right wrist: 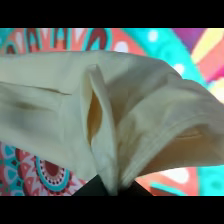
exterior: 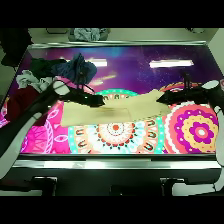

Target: Fold the shirts.

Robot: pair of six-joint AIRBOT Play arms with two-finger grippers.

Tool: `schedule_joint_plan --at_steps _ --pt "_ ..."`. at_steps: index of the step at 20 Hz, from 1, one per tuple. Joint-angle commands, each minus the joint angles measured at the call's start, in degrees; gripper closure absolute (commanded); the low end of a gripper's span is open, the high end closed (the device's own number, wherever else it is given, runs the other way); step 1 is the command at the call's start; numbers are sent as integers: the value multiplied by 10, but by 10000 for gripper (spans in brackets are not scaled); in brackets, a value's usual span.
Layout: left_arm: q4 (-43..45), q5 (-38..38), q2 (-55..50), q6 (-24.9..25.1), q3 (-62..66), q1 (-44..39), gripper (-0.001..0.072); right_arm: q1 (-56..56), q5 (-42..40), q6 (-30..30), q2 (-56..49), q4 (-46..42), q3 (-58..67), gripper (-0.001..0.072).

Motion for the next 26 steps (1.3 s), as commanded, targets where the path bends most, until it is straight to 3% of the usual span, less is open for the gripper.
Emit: schedule_joint_plan --at_steps 1,12,15,19,21,26 --pt "-92 55 -90 -26 1 -43 680 2 62 22 74 -11 0 672" --pt "-367 207 -204 -19 4 -161 680 2 122 80 267 -4 0 672" --pt "-393 249 -206 -19 9 -188 680 2 122 92 292 -3 0 671" --pt "-393 208 -200 62 23 -175 686 2 106 94 284 -2 0 671" --pt "-322 184 -168 79 22 -146 687 2 89 94 270 3 0 671" --pt "21 132 6 -25 18 -11 686 115 -2 89 201 47 0 671"
